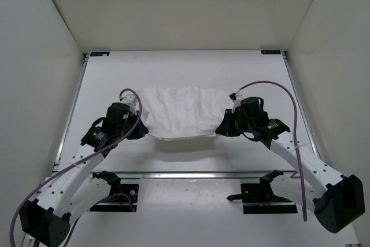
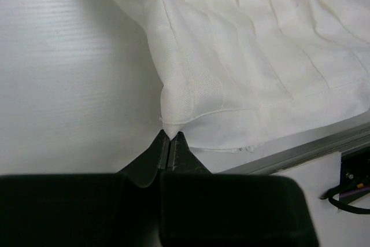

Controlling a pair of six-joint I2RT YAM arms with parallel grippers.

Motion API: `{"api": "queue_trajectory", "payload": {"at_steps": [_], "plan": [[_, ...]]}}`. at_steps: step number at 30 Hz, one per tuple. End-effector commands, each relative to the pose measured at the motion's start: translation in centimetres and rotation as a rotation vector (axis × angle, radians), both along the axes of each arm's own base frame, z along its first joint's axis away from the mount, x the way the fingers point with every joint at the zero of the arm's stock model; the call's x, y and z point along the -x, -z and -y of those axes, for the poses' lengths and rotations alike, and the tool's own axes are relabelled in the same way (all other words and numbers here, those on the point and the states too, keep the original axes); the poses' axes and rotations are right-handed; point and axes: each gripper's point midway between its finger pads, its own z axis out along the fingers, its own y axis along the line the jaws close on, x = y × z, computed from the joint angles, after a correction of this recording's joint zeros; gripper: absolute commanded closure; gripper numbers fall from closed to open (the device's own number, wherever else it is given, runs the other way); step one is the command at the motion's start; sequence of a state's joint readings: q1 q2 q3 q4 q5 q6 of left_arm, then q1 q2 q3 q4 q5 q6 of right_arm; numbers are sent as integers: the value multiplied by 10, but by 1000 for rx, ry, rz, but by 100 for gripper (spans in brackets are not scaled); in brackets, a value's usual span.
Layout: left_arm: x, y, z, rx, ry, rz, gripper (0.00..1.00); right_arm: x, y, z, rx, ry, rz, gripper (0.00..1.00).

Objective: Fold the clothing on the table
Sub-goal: Fold the skirt

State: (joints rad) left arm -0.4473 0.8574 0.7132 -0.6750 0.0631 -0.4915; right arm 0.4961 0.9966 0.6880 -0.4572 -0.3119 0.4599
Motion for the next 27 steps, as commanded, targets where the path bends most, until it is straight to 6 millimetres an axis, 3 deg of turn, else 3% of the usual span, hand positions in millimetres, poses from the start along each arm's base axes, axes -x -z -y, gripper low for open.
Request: {"api": "queue_trajectory", "payload": {"at_steps": [1, 3, 8, 9, 10, 11, 12, 13, 14, 15, 16, 17, 18, 19, 20, 21, 22, 23, 24, 25, 26, 27], "plan": [[-4, -22, -7, -1, 3, 64, 100, -26, -29, 9, 6, 31, 97, 100], [-21, -23, -9, 18, -18, 85, 100, -42, -27, 15, 7, 47, 96, 100], [-74, -19, 15, 15, 15, 97, 100, -94, -27, 21, 88, 77, 164, 100], [-90, -35, 16, 12, 18, 131, 100, -114, -33, 23, 84, 95, 178, 100], [-101, -25, 21, 1, 36, 97, 100, -133, -38, 27, 92, 106, 180, 100], [-123, -35, 24, -15, 46, 116, 100, -157, -46, 32, 106, 122, 201, 100], [-145, -51, 28, -13, 45, 141, 100, -168, -55, 37, 136, 117, 227, 100], [-167, -88, 28, -17, 45, 223, 100, -192, -79, 38, 141, 130, 271, 99], [-181, -92, 29, -52, 56, 232, 100, -219, -108, 44, 162, 151, 345, 100], [-205, -132, 30, -58, 49, 322, 100, -240, -159, 44, 158, 162, 474, 100], [-220, -179, 29, -56, 18, 420, 100, -251, -172, 45, 173, 173, 505, 100], [-229, -189, 27, -65, 13, 435, 100, -264, -212, 51, 183, 211, 591, 100], [-238, -223, 31, -47, 3, 506, 100, -270, -234, 53, 200, 215, 647, 100], [-239, -243, 31, -36, -6, 545, 100, -273, -262, 53, 194, 232, 701, 100], [-239, -252, 30, -39, -16, 567, 100, -274, -279, 51, 185, 239, 740, 100], [-236, -252, 30, -37, -15, 573, 100, -272, -282, 47, 185, 226, 752, 100], [-230, -239, 30, -42, -16, 553, 100, -270, -279, 48, 199, 225, 754, 100], [-225, -214, 32, -44, -6, 510, 100, -267, -264, 46, 206, 217, 731, 100], [-218, -207, 34, -29, -2, 501, 100, -257, -242, 42, 227, 195, 700, 100], [-204, -177, 36, -32, 25, 443, 100, -252, -228, 42, 237, 196, 674, 100], [-194, -141, 34, -37, 27, 379, 100, -238, -201, 38, 241, 176, 627, 100], [-179, -136, 35, -27, 35, 373, 100, -222, -168, 37, 238, 157, 568, 100]]}}
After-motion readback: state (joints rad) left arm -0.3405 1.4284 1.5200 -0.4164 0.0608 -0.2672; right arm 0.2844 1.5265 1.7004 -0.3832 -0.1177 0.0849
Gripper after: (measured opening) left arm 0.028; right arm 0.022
